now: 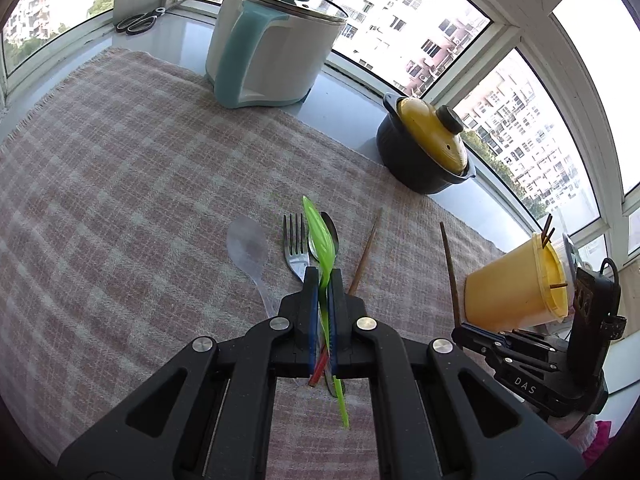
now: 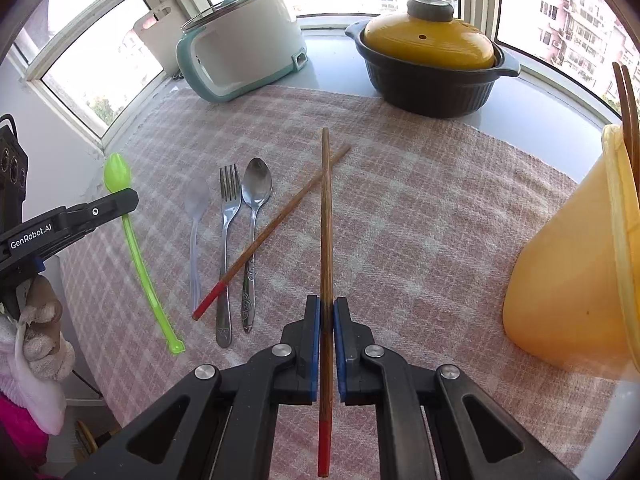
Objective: Organize utensils
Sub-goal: 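Lift and carry the green spoon and chopstick in both tools over the yellow container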
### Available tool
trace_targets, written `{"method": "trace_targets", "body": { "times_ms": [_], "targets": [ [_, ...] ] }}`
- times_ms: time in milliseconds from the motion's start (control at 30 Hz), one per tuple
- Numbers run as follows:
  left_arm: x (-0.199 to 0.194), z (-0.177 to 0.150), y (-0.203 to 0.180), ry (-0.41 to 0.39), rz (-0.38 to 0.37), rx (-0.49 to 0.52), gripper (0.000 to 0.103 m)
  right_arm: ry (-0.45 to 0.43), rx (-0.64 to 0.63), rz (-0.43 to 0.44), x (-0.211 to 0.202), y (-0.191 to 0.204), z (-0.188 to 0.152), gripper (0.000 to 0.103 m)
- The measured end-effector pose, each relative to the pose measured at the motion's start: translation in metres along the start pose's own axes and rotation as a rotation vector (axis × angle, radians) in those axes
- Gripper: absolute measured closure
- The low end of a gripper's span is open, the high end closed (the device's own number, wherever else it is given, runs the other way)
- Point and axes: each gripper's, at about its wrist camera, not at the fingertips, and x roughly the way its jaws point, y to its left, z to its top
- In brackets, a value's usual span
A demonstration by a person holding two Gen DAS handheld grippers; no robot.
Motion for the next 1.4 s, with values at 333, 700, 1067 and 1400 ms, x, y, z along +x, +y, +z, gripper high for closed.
{"method": "trace_targets", "body": {
  "times_ms": [333,700,1067,1400],
  "targets": [
    [-0.021,-0.006,-0.058,-0.049,-0.072,0.060,0.101,-0.107,0.026,-0.023,-0.053,-0.020,-0.021,0.099],
    [-0.029,-0.010,-0.132,-0.085,-0.157,0.135,0.101,-0.213,0.020,-0.075,-0.122,-0.049,-0.048,0.099],
    [-0.030,-0.002,-0.197,-0.124,-0.208,0.181,0.101,-0.282,0.045,-0.026,-0.164,-0.080,-0.051,0.099],
    [-0.023,0.016,-0.248,-0.167,-0.231,0.225,0.101,-0.365,0.051,-0.084,-0.189,-0.112,-0.032,0.099]
  ]
}}
